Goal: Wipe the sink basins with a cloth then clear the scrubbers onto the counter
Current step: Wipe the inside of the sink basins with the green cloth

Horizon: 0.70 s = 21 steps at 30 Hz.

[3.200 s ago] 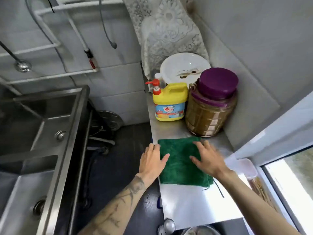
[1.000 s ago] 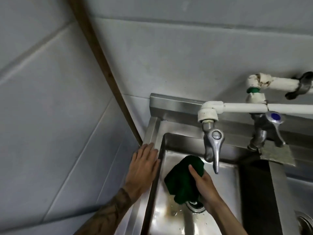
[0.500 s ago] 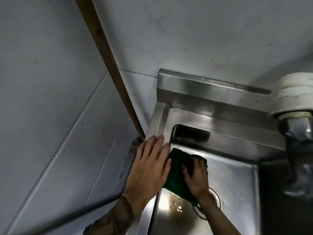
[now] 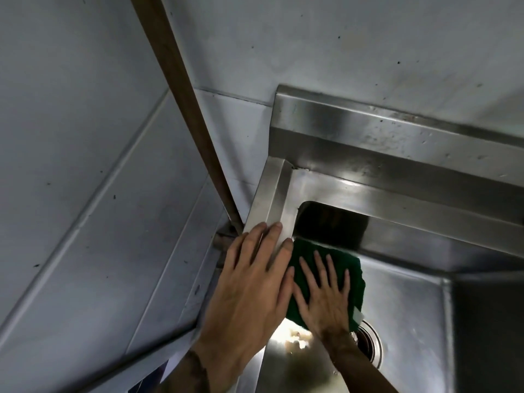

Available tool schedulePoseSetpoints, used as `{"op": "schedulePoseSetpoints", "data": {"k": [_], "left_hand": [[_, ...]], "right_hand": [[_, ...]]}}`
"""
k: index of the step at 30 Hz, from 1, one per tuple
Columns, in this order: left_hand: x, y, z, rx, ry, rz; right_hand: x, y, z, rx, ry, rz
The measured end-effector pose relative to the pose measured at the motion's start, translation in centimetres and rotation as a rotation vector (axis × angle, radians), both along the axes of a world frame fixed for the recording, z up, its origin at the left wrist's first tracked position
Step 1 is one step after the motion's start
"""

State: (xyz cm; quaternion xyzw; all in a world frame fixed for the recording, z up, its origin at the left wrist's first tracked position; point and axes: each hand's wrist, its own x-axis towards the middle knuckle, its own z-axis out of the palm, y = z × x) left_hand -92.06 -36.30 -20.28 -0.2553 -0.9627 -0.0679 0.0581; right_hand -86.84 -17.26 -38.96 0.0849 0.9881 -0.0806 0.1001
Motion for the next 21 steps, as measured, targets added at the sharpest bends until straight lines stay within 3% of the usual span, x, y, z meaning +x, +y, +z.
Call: {"op": "schedulePoseSetpoints", "data": {"k": [12,18,21], "left_hand": [[0.6,-0.4,0.6,-0.079,-0.008,-0.017],[5.2,-1.4,0.0,-0.139,0.000,0.006],[5.2,-1.4,-0.4,-0.152,0.022,0.019]], "right_hand": [[4.2,-2.7,0.4,-0.026,-0.085,-0.015],[-1.8,-2.3,0.7,-0.087,-0.125,-0.028],[-0.4,-2.4,0.0,-0.057,-0.077,-0.022]]}}
